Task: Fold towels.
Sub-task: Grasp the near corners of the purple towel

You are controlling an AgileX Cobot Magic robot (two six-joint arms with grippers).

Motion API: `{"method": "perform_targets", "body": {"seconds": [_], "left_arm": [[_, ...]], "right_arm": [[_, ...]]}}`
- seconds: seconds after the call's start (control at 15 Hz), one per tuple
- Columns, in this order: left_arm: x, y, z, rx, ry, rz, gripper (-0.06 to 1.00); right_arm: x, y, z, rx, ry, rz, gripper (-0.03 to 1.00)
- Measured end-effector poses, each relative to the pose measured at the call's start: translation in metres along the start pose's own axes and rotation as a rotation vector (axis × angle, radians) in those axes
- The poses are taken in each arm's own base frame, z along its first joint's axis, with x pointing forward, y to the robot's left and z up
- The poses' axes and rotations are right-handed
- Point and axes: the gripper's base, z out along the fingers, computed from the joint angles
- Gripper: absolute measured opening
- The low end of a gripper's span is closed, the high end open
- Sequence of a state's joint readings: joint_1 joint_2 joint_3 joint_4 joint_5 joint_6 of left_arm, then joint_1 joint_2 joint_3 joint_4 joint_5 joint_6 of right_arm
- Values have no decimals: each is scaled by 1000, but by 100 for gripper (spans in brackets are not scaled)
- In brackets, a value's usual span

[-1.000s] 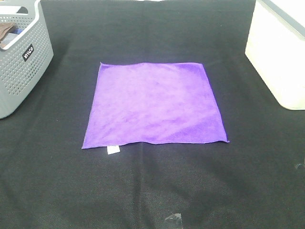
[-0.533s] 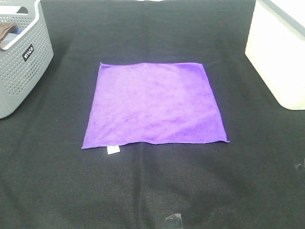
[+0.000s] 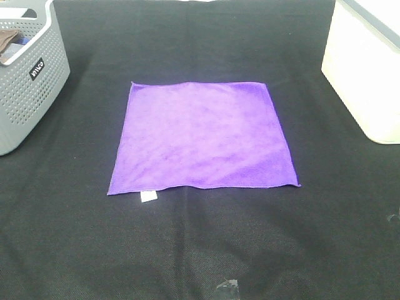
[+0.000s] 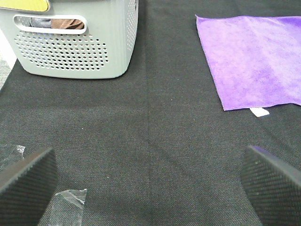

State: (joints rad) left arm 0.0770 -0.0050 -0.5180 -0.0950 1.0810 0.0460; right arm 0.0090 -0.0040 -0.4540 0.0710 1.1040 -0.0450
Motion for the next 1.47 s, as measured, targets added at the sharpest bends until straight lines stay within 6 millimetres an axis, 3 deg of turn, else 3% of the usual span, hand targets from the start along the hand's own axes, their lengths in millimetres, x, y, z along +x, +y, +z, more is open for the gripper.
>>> {"method": "perform_targets", "body": {"seconds": [0.33, 0.47, 0.6, 0.73, 0.8, 0.87, 0.93, 1.0, 1.07, 1.27, 1.47], "left_arm": [[0, 0, 0, 0, 0, 0, 99], [-1, 0, 1, 6, 18, -4, 99], [-32, -5, 6, 54, 118, -33, 99], [-78, -5, 23, 76, 271, -47, 99], [-88, -4, 33, 78, 332, -52, 99], [-103, -3, 61, 87, 455, -68, 99], [-111, -1, 88, 99, 552, -69, 99], [-114, 0, 114, 119, 642, -60, 99], [-113, 0, 143, 150, 716, -56, 99], [-110, -6, 221, 300, 757, -88, 99], [-110, -26, 295, 446, 816, -61, 99]], "right_arm": [[0, 0, 0, 0, 0, -18, 96], [-9, 1, -8, -2, -40, -79, 96], [-41, 1, -8, -12, 59, -55, 96], [-80, -1, 19, -23, 321, 16, 96], [-101, -1, 41, -35, 425, 56, 96], [-109, -1, 51, -42, 460, 66, 96], [-124, 0, 73, -69, 518, 85, 96], [-143, 4, 108, -144, 546, 98, 96], [-148, 6, 121, -174, 549, 100, 96], [-154, 11, 185, -281, 583, 115, 96], [-156, 11, 236, -311, 657, 137, 96]]}}
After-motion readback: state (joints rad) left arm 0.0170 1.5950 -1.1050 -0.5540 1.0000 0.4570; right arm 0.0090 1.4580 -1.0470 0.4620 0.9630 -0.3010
